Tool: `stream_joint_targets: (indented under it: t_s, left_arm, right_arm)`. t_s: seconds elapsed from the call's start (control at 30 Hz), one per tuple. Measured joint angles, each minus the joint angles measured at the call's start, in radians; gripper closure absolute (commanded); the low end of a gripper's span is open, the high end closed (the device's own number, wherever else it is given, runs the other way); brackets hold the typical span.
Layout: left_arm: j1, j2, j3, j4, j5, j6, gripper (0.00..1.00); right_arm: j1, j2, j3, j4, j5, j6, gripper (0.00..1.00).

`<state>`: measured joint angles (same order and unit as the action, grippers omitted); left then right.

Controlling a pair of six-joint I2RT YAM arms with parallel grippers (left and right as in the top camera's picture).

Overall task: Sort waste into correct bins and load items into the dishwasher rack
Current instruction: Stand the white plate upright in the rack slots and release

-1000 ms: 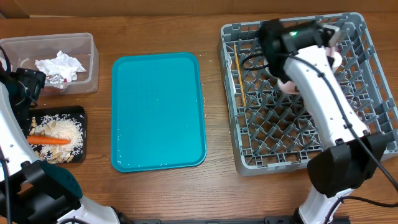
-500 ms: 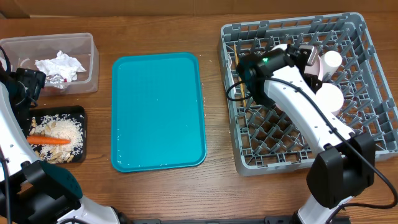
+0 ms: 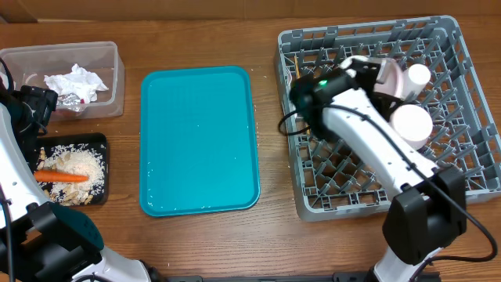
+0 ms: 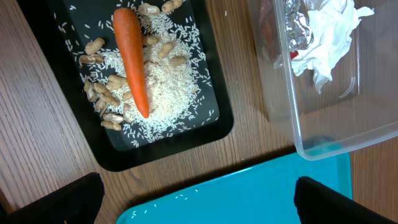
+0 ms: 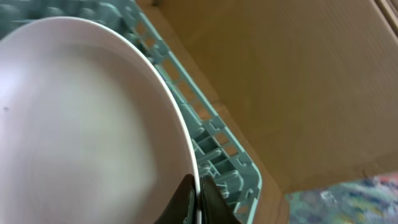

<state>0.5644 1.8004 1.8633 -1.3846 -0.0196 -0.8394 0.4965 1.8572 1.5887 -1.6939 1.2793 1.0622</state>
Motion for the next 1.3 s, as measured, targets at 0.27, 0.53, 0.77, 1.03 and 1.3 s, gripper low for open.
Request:
stream_joint_targets:
  t_s: [0.27,0.53,0.77,1.03,1.3]
  left_arm:
    - [0.000,0.000,0.000,0.000,0.000,0.000,0.00]
    - [0.000,0.000,0.000,0.000,0.000,0.000,0.00]
    - [0.000,0.000,0.000,0.000,0.000,0.000,0.00]
    - [0.000,0.000,0.000,0.000,0.000,0.000,0.00]
    - [0.000,0.000,0.000,0.000,0.000,0.000,0.00]
  right_arm:
    - [0.060,0.000,-0.002,-0.001,-0.021,-0.005,0.96]
    - [0.054,0.000,-0.005,0.010,-0.064,-0.027,0.67]
    - [0.046,-0.002,-0.005,0.227,-0.304,-0.177,0.26]
    - [-0.004,-0.055,0.052,0.382,-0.721,-0.447,0.06]
    - [-0.163,-0.244,0.134,0.343,-1.024,-0.560,0.00]
